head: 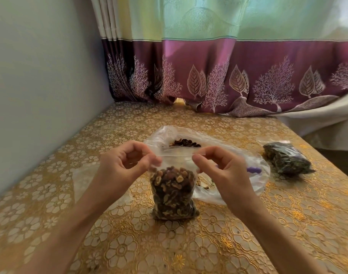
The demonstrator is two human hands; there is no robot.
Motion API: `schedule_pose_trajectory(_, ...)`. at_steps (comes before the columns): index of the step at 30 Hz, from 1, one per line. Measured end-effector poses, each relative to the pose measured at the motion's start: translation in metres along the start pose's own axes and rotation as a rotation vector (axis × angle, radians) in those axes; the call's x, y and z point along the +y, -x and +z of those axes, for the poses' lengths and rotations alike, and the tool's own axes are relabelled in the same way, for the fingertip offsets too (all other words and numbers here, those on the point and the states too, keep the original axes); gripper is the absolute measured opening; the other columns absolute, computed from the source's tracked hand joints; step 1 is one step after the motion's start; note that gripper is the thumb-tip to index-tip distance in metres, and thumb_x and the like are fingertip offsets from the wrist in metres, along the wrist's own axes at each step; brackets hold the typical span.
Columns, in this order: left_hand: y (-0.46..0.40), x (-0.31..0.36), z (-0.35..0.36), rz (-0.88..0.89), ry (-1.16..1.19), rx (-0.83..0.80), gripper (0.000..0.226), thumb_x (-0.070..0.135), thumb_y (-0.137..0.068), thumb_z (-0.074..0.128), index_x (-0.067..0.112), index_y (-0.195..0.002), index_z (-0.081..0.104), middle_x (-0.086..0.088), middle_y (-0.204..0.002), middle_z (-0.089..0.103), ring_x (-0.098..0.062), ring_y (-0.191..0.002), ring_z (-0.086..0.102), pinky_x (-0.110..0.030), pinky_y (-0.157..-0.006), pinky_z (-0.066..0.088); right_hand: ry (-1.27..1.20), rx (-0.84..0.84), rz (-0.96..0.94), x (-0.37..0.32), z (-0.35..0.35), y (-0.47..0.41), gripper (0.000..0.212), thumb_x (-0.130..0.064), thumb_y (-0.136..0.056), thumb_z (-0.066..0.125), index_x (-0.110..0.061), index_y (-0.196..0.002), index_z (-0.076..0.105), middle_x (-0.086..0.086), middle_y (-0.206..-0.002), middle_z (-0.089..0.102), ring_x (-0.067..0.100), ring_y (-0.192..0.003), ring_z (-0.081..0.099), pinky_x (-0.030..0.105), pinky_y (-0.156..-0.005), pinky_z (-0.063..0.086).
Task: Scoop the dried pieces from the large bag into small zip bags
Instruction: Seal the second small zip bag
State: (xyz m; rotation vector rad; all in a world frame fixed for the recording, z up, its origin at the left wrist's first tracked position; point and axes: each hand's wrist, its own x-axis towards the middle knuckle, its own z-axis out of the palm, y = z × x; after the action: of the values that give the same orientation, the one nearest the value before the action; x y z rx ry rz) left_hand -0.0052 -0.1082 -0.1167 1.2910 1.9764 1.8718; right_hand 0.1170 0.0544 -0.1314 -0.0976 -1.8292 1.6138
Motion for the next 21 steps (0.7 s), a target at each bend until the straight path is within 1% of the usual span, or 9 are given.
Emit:
schedule_pose_trajectory(6, 0.0, 0.001, -0.001, 0.033, -0.014, -0.003, 0.024, 0.024, -0.07, 0.065, 0.003, -0.082, 0.063, -0.01, -0.079, 0.07, -0.019, -0.068, 0.068, -0.021, -0.066, 0.055, 0.01, -0.005, -0.025, -0.002, 0.0, -0.001, 0.013, -0.028, -0.072, 0.065, -0.017, -0.079, 0.067, -0.01, -0.072, 0.066, 0.002, -0.068, 0.058, 0.014, -0.064, 0.046)
schedule_pose_trajectory(8, 0.0, 0.002, -0.001, 0.04, -0.014, 0.006, 0.022, 0.023, -0.07, 0.065, 0.003, -0.081, 0.064, -0.01, -0.08, 0.07, -0.018, -0.067, 0.068, -0.019, -0.066, 0.055, 0.011, -0.012, -0.044, -0.003, 0.001, 0.0, 0.01, -0.027, -0.074, 0.065, -0.018, -0.078, 0.067, -0.009, -0.072, 0.065, 0.004, -0.067, 0.057, 0.015, -0.063, 0.047)
schedule_pose_trajectory(10, -0.001, 0.003, -0.001, 0.047, -0.024, 0.009, 0.02, 0.02, -0.07, 0.065, 0.003, -0.081, 0.065, -0.01, -0.08, 0.07, -0.017, -0.067, 0.068, -0.019, -0.065, 0.055, 0.018, -0.028, -0.055, -0.004, 0.001, -0.001, 0.002, -0.021, -0.078, 0.065, -0.019, -0.078, 0.065, -0.01, -0.071, 0.063, 0.008, -0.066, 0.055, 0.02, -0.063, 0.047)
schedule_pose_trajectory(13, 0.0, 0.004, 0.002, 0.055, -0.039, -0.005, 0.015, 0.018, -0.073, 0.062, 0.007, -0.082, 0.067, -0.006, -0.081, 0.071, -0.015, -0.067, 0.068, -0.016, -0.064, 0.054, 0.065, -0.044, -0.075, -0.003, 0.002, -0.001, 0.014, -0.007, -0.085, 0.062, -0.019, -0.08, 0.064, -0.009, -0.074, 0.063, 0.016, -0.07, 0.057, 0.027, -0.066, 0.05)
schedule_pose_trajectory(15, 0.002, 0.006, 0.005, 0.066, -0.045, -0.003, 0.014, 0.02, -0.073, 0.06, 0.012, -0.082, 0.067, -0.002, -0.083, 0.072, -0.011, -0.068, 0.068, -0.014, -0.064, 0.053, 0.142, -0.054, -0.11, -0.003, 0.003, -0.001, 0.018, -0.004, -0.087, 0.059, -0.021, -0.083, 0.065, -0.001, -0.082, 0.066, 0.021, -0.076, 0.06, 0.031, -0.07, 0.051)
schedule_pose_trajectory(16, 0.002, 0.006, 0.007, 0.072, -0.047, 0.001, 0.014, 0.02, -0.073, 0.06, 0.013, -0.082, 0.067, -0.001, -0.083, 0.072, -0.01, -0.068, 0.067, -0.013, -0.064, 0.052, 0.174, -0.06, -0.124, -0.003, 0.004, -0.001, 0.019, -0.004, -0.088, 0.059, -0.021, -0.085, 0.065, 0.001, -0.083, 0.066, 0.018, -0.074, 0.06, 0.028, -0.066, 0.051)
schedule_pose_trajectory(18, 0.002, 0.006, 0.009, 0.077, -0.057, 0.014, 0.012, 0.02, -0.073, 0.059, 0.015, -0.081, 0.067, -0.001, -0.084, 0.071, -0.008, -0.067, 0.067, -0.012, -0.063, 0.052, 0.201, -0.065, -0.132, -0.004, 0.005, -0.001, 0.018, -0.005, -0.088, 0.06, -0.021, -0.085, 0.066, 0.002, -0.081, 0.065, 0.006, -0.062, 0.054, 0.018, -0.057, 0.045)
schedule_pose_trajectory(19, 0.002, 0.006, 0.01, 0.077, -0.063, 0.021, 0.011, 0.021, -0.073, 0.06, 0.016, -0.08, 0.067, 0.0, -0.083, 0.071, -0.008, -0.067, 0.067, -0.012, -0.063, 0.052, 0.211, -0.065, -0.133, -0.004, 0.005, -0.001, 0.016, -0.006, -0.087, 0.06, -0.021, -0.085, 0.065, 0.001, -0.079, 0.064, 0.004, -0.06, 0.052, 0.015, -0.056, 0.043)
schedule_pose_trajectory(21, 0.003, 0.006, 0.01, 0.077, -0.079, 0.033, 0.011, 0.024, -0.072, 0.06, 0.018, -0.079, 0.067, 0.002, -0.082, 0.071, -0.008, -0.068, 0.067, -0.012, -0.062, 0.052, 0.225, -0.056, -0.138, -0.003, 0.005, -0.002, 0.014, -0.007, -0.086, 0.062, -0.02, -0.084, 0.065, 0.002, -0.077, 0.064, 0.005, -0.062, 0.052, 0.017, -0.057, 0.044)
